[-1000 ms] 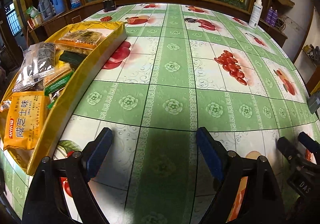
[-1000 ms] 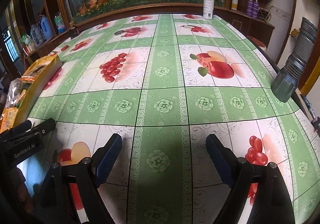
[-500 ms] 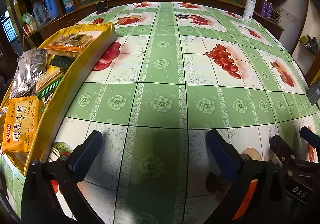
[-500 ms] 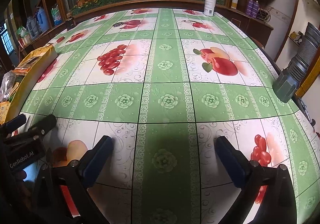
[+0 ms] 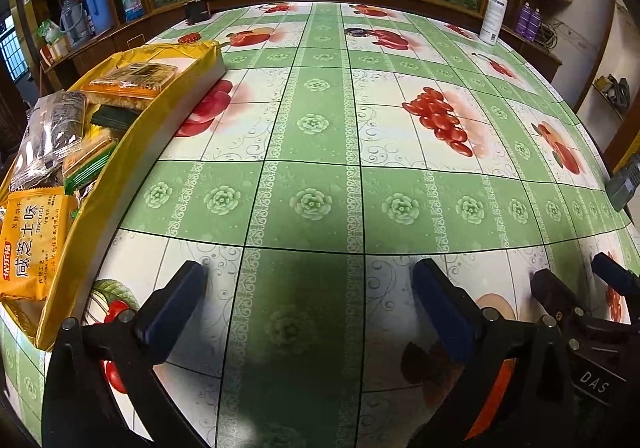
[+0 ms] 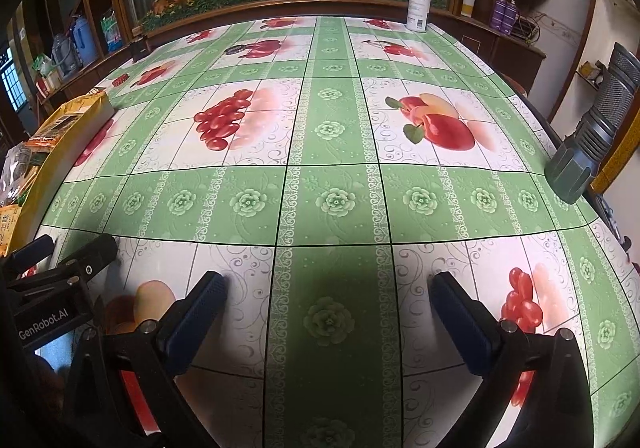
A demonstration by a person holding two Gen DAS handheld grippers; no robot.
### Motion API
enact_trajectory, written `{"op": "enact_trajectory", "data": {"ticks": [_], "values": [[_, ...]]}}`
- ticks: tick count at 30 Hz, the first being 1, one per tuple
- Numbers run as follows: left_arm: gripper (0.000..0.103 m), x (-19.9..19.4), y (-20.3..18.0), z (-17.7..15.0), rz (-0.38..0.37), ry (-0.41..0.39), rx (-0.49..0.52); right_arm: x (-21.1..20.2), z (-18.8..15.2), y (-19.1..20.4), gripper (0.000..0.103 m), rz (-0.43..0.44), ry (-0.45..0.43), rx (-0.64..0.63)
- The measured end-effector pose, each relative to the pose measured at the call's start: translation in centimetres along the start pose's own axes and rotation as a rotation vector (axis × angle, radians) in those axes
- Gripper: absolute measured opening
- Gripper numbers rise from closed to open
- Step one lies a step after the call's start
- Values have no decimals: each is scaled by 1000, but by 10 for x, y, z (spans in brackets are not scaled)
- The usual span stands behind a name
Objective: Organize snacks
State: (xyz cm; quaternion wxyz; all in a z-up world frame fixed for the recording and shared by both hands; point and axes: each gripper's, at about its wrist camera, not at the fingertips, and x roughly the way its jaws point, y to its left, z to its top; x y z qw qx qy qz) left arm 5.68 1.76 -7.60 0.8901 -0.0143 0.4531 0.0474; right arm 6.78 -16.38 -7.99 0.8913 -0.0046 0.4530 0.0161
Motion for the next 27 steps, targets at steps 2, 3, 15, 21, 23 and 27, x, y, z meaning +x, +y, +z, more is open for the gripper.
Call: {"op": "enact_trajectory", "data": {"ticks": [2, 3, 15, 21, 23, 27], "values": [[103, 0, 0, 0, -1, 0, -1, 0, 0, 0, 103, 0, 0, 0], [103, 0, 0, 0, -2, 0, -2, 0, 0, 0, 103, 0, 0, 0], [103, 0, 0, 0, -2, 1, -2, 0, 0, 0, 103, 0, 0, 0], [103, 0, 3, 0, -2, 0, -11, 0, 0, 0, 103, 0, 0, 0], [103, 0, 4, 1, -3, 0, -11, 0, 0, 0, 103, 0, 0, 0], [103, 0, 3, 0, -5, -1, -8, 0, 0, 0, 103, 0, 0, 0]]}}
